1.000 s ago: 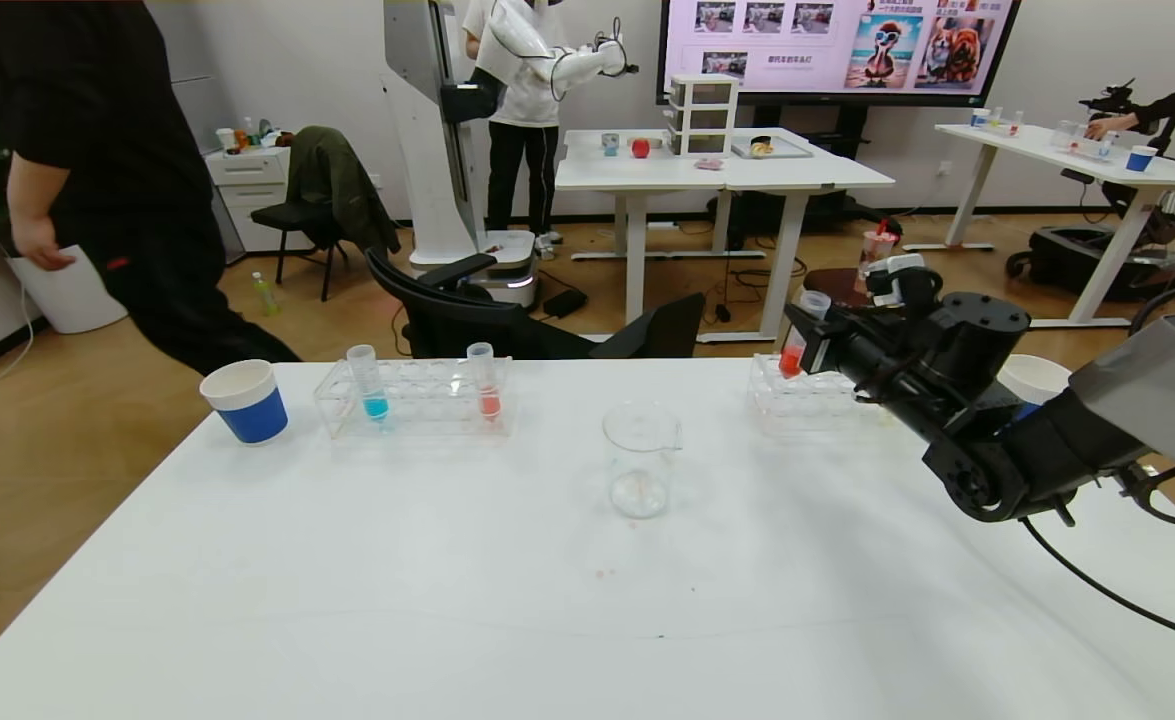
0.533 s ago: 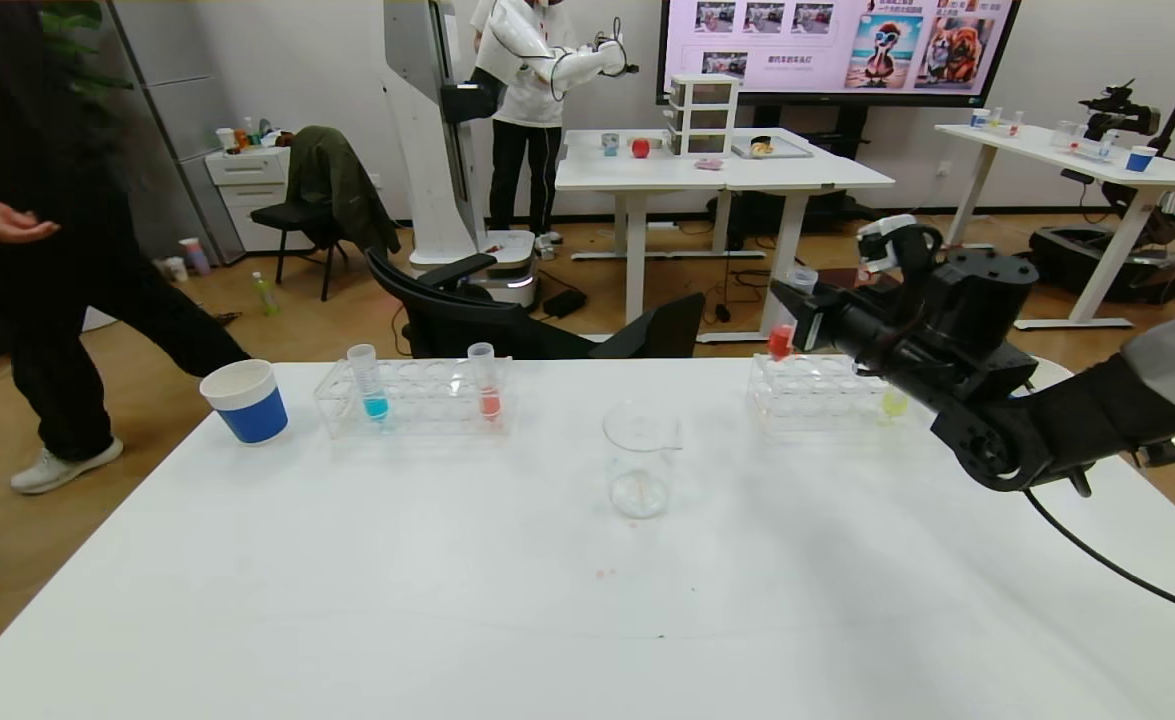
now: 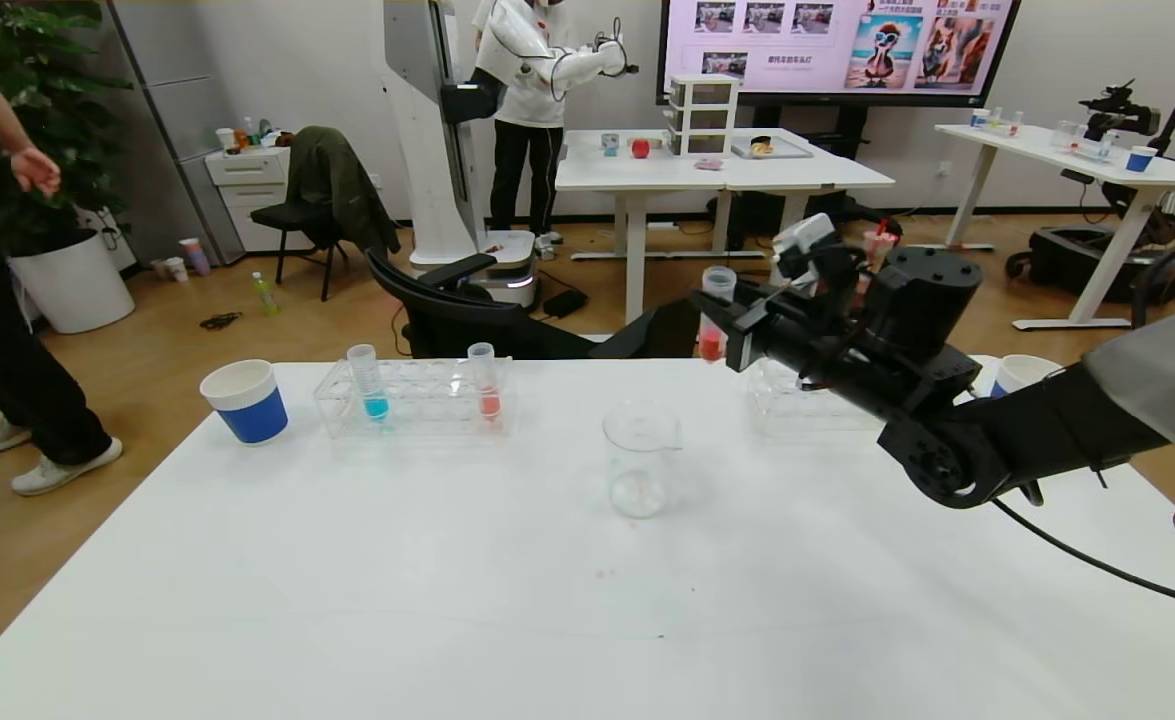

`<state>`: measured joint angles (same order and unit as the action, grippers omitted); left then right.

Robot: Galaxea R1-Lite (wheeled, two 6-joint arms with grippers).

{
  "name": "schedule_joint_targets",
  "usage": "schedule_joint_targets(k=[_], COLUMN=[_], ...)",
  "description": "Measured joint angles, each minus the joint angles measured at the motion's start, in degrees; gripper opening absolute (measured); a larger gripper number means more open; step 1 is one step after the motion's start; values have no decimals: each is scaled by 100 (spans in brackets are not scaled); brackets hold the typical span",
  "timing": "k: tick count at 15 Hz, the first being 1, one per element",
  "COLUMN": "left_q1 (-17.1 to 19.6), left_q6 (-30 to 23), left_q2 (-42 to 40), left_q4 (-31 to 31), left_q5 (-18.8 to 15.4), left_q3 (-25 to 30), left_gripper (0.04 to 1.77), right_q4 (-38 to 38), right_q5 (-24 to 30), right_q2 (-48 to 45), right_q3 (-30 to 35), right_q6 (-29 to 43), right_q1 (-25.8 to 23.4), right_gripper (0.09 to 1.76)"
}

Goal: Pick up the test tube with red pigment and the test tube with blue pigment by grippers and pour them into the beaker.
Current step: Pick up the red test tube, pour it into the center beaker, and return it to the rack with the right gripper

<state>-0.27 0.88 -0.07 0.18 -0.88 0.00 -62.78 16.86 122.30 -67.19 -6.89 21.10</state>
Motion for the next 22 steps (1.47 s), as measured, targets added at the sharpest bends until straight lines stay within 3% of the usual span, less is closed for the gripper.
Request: schedule_joint_targets(k=[6,10,14,22], left_q1=[0,0,0,0], left_q6=[-2,0,2,0], left_q2=[0,0,0,0], left_q4=[-2,-2,0,-2], left_q5=[0,0,0,-2], left_q3=[0,0,0,0], left_gripper=[175,175,175,175], right_q4=[-1175,-1626,-1641,-1265], right_q5=[172,1067,1872,2793], right_q2=[540,987,1298,1707], right_q3=[-183,-301,-592,-1143], right_q6=[-1265,-2400,-3501,-5169], right_q1=[301,213,-16,-263], right_gripper=[50,50,50,50])
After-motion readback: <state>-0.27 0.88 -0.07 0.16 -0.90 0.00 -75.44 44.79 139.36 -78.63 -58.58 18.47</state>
